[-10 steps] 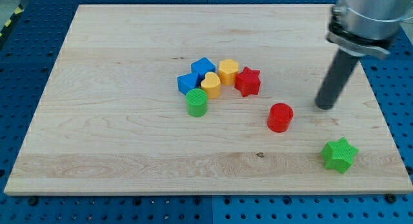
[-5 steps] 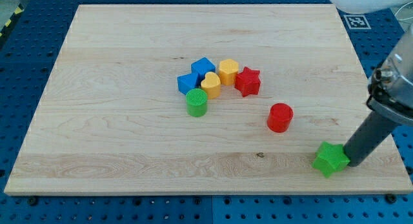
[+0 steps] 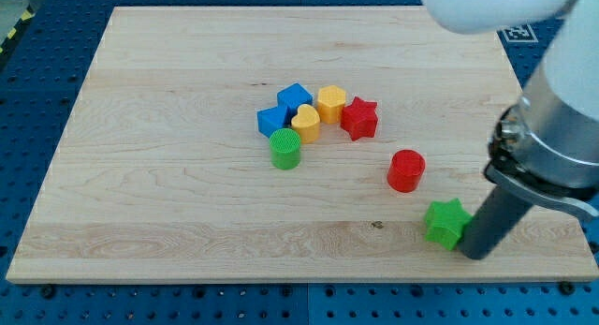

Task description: Push the green star towards green circle

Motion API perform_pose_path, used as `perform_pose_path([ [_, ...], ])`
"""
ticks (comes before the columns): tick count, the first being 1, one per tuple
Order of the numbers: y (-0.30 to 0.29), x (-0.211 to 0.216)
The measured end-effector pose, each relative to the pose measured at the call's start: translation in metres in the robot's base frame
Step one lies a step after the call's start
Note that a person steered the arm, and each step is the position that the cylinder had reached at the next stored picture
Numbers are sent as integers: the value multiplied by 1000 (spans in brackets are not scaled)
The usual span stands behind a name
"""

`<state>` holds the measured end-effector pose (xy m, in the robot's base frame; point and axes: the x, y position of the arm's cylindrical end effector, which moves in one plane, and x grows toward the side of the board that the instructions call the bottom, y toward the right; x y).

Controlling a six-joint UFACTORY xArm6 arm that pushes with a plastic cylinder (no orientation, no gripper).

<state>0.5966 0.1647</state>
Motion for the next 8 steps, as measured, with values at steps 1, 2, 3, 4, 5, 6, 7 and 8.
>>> perform_pose_path([
  [1,-32,-9],
  [2,-60,-21],
  [3,-67,-38],
  [4,-68,-45],
  [5,-54,-45],
  [6,-42,-45],
  [7,-40,-54],
  [8,-40,-70],
])
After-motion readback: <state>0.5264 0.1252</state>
